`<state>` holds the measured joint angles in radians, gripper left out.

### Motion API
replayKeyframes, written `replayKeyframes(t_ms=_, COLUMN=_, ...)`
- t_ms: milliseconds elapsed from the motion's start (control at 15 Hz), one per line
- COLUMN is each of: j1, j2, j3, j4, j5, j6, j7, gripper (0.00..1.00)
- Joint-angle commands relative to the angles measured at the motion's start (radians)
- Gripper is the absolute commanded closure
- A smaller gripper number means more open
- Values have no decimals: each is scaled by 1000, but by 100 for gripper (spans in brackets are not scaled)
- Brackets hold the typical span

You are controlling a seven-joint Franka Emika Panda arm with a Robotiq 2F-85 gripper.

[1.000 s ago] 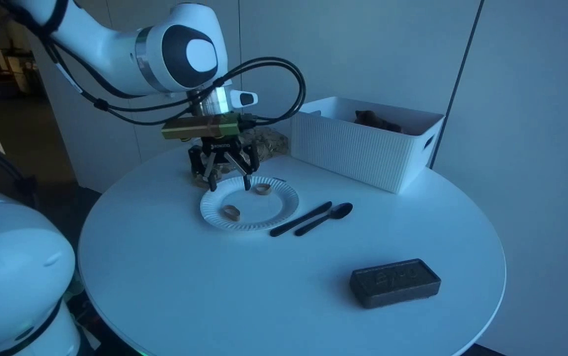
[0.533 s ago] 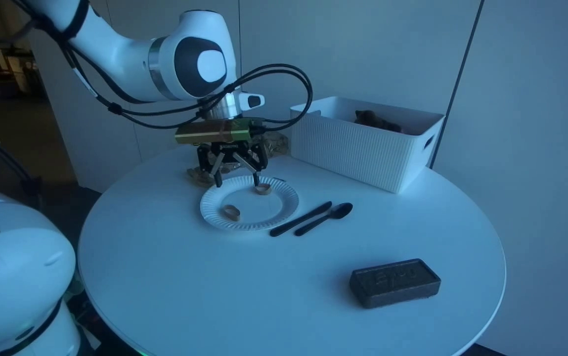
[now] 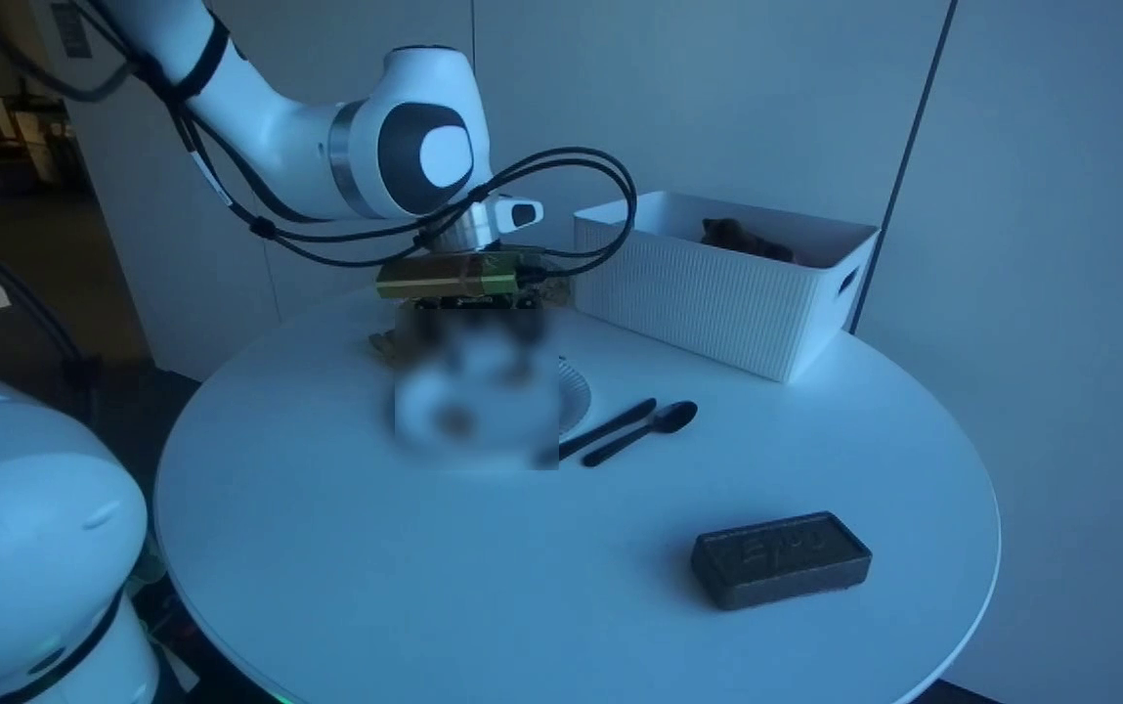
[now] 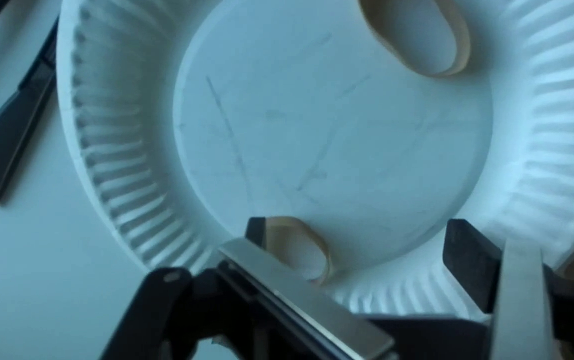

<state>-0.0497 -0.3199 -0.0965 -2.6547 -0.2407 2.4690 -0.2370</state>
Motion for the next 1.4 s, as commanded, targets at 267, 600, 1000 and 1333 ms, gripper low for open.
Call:
replayKeyframes(t_ms=267, j1=-13, j2=61, j3=-37, j4=64, j5=31, j6=55, j7=-51, gripper=51)
replayKeyframes(t_ms=600, j1=-13, j2=81, j3=-46, j4=77, j5=44, j6=45, j7=-63, gripper=86)
replayKeyframes(t_ms=1000, j1=-22, j2=65, j3=-41, j4=85, j5=49, j6=18, j7=-50, gripper=90)
replayKeyframes(t_ms=1333, j1=-28, j2=1, j3=-39, j4=113, j5=50, j6=-130, j7=-52, gripper=90)
